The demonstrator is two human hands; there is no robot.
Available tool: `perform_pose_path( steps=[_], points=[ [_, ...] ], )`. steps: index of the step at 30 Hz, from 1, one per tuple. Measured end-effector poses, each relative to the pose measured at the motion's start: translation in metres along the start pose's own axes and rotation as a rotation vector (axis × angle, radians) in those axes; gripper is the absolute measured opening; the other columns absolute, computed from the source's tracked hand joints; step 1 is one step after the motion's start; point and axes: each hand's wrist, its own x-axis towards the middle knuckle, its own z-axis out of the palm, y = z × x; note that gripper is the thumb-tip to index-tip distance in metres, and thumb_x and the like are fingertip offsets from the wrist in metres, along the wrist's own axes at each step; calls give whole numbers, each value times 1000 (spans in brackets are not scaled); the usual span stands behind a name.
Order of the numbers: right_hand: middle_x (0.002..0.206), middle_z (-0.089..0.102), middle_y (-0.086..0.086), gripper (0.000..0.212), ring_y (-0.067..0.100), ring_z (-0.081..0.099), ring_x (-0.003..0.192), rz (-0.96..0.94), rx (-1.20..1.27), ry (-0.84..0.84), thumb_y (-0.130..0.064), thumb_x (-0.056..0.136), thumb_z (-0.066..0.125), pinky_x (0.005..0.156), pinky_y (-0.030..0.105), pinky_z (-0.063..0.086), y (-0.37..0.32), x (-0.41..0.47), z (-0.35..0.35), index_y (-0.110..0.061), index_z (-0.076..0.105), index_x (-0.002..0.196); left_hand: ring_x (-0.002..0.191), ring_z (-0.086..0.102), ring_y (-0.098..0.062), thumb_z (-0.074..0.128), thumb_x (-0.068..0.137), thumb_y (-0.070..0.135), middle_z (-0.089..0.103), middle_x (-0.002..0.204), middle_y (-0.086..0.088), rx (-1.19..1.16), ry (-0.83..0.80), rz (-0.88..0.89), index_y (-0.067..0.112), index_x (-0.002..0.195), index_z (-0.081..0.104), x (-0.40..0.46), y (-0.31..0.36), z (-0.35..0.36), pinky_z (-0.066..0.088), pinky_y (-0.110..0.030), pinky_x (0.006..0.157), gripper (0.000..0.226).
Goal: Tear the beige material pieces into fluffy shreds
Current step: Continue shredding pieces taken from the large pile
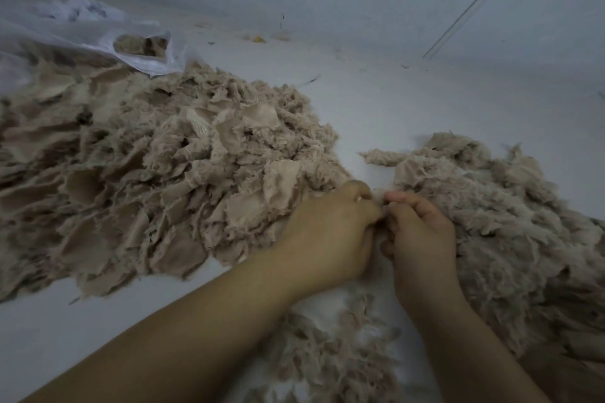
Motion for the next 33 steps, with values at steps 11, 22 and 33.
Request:
perform_pose_path(
  steps=[11,22,33],
  points=[
    [51,48,-3,19,9,42,45,81,-60,-114,-14,104,48,40,19,33,-1,4,2,-19,66,101,57,60,4,61,88,-3,70,68,7,-689,41,-274,12,81,76,10,-2,9,51,-18,58,22],
    [97,73,10,37,18,71,78,143,26,-61,-8,102,51,50,21,51,2,7,-3,-18,50,138,43,46,-16,66,76,3,56,63,4,-1093,385,-462,21,79,58,-11,-11,3,40,-26,43,20],
    [52,57,0,42,10,52,44,30,-60,-284,-52,83,66,41,22,40,-6,-7,1,-21,69,55,72,61,-30,47,79,0,68,88,-15,71,305,317,-1,81,71,-15,-12,7,50,-37,59,24]
  ],
)
